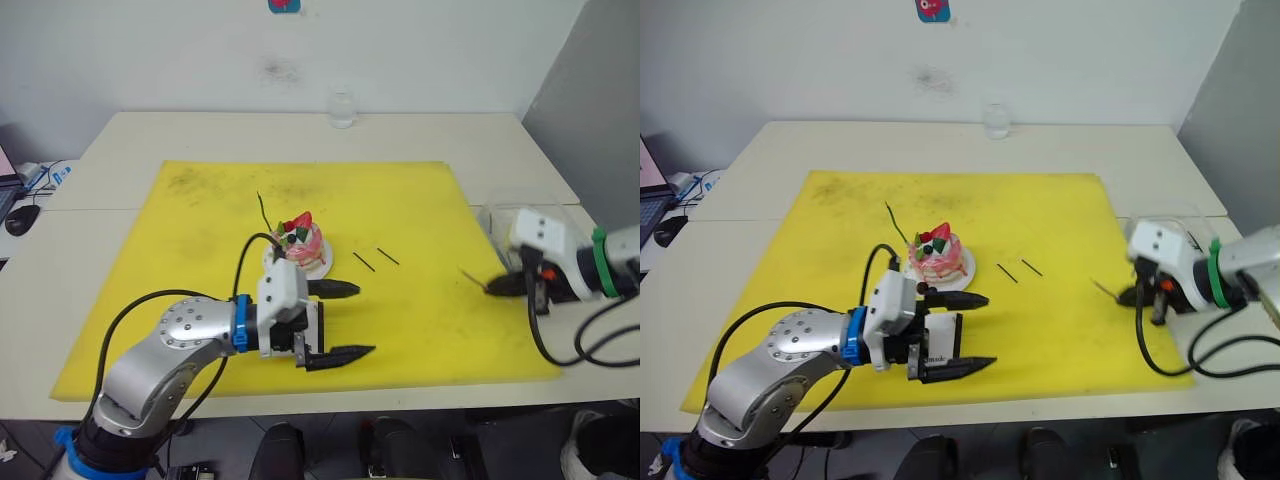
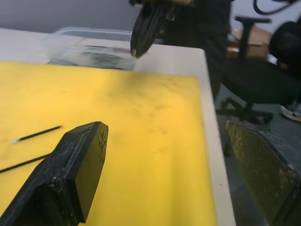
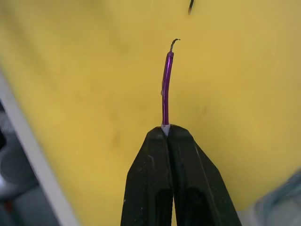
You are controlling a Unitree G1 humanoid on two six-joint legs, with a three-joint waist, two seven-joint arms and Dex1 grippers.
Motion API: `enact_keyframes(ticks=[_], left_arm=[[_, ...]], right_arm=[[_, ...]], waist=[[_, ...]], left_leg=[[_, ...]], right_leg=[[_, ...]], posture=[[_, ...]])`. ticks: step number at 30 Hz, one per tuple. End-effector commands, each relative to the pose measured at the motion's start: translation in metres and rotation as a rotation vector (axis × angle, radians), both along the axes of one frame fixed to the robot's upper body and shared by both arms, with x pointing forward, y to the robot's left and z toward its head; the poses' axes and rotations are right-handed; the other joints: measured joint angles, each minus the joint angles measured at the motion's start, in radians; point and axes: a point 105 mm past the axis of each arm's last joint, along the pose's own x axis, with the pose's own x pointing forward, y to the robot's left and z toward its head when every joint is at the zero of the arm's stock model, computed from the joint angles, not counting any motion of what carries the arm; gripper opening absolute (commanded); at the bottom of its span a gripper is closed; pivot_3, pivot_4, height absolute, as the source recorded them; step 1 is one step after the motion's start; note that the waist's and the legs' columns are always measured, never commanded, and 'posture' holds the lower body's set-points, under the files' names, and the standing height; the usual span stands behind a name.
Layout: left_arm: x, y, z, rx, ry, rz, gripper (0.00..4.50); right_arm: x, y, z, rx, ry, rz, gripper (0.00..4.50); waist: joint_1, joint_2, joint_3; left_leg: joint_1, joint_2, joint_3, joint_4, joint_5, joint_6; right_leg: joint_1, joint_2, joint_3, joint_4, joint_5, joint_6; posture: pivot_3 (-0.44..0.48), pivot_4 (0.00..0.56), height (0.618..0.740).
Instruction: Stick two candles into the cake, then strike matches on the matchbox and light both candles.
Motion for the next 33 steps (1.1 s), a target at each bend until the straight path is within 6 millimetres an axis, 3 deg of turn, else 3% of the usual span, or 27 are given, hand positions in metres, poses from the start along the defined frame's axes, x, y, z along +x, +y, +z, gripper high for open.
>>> enact_keyframes(ticks=[1,5,7,11,17,26,33], left_arm=[[0.004,0.025,0.018,-0.045,-0.05,0.167,4.5],[0.007,0.05,0.021,-0.061,-0.069,0.311,4.5],[0.014,0.068,0.02,-0.054,-0.096,0.409,4.5],[0.025,0.087,0.02,-0.08,-0.108,0.52,4.5],[0.03,0.094,0.02,-0.104,-0.083,0.541,4.5],[0.031,0.085,0.02,-0.078,-0.073,0.476,4.5],[0.032,0.082,0.021,-0.072,-0.072,0.461,4.5]], right_arm=[[0.019,0.051,0.022,0.258,-0.182,0.062,0.02],[0.036,0.104,0.03,0.518,-0.347,0.081,0.02],[0.045,0.134,0.024,0.629,-0.457,0.091,0.02],[0.05,0.167,0.009,0.726,-0.534,0.113,0.02],[0.064,0.18,0.0,0.829,-0.558,0.045,0.02],[0.068,0.182,-0.019,0.861,-0.53,0.008,0.02],[0.065,0.191,-0.022,0.88,-0.505,0.024,0.02]], waist=[[-0.007,-0.001,-0.001],[-0.01,0.0,0.0],[-0.006,-0.001,0.0],[0.002,-0.001,-0.001],[0.002,-0.002,-0.001],[-0.001,-0.002,-0.001],[-0.008,-0.002,-0.001]], left_leg=[[0.0,0.0,0.0,0.0,0.0,0.0],[-0.001,0.001,0.0,-0.001,0.0,0.0],[-0.001,0.001,0.0,-0.001,0.0,0.0],[-0.002,-0.001,0.001,-0.001,0.0,0.0],[-0.001,0.0,0.002,0.001,0.0,0.0],[0.0,0.0,0.002,0.0,0.0,0.0],[0.0,0.001,0.002,0.0,0.0,0.0]], right_leg=[[0.0,0.0,0.0,0.0,0.0,0.0],[-0.001,0.0,0.001,0.0,0.0,0.0],[-0.001,0.0,0.001,-0.001,0.0,0.0],[-0.001,-0.001,0.0,-0.001,0.0,0.0],[0.0,-0.003,0.004,-0.001,0.003,0.004],[-0.001,-0.002,0.004,0.0,0.003,0.002],[-0.001,-0.002,0.004,0.0,0.004,0.002]], posture=[[0.0,0.15,0.74],[0.0,0.15,0.74],[0.0,0.15,0.74],[0.0,0.15,0.74],[0.0,0.15,0.74],[0.0,0.15,0.74],[0.0,0.15,0.74]])
